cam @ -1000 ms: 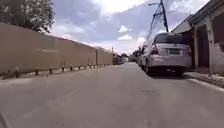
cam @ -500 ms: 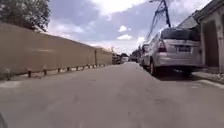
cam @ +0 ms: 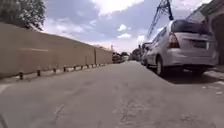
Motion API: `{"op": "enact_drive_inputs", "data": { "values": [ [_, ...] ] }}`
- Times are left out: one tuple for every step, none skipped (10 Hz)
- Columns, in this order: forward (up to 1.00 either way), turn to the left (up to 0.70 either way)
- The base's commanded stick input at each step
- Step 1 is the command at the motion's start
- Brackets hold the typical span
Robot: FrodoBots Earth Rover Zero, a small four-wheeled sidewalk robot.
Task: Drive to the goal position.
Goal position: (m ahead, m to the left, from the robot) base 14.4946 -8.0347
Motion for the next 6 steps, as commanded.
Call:
{"op": "enact_drive_inputs", "data": {
  "values": [
    [1.0, -0.39],
    [1.0, -0.39],
    [1.0, -0.24],
    [1.0, -0.01],
    [1.0, 0.01],
    [1.0, 0.01]
  ]
}}
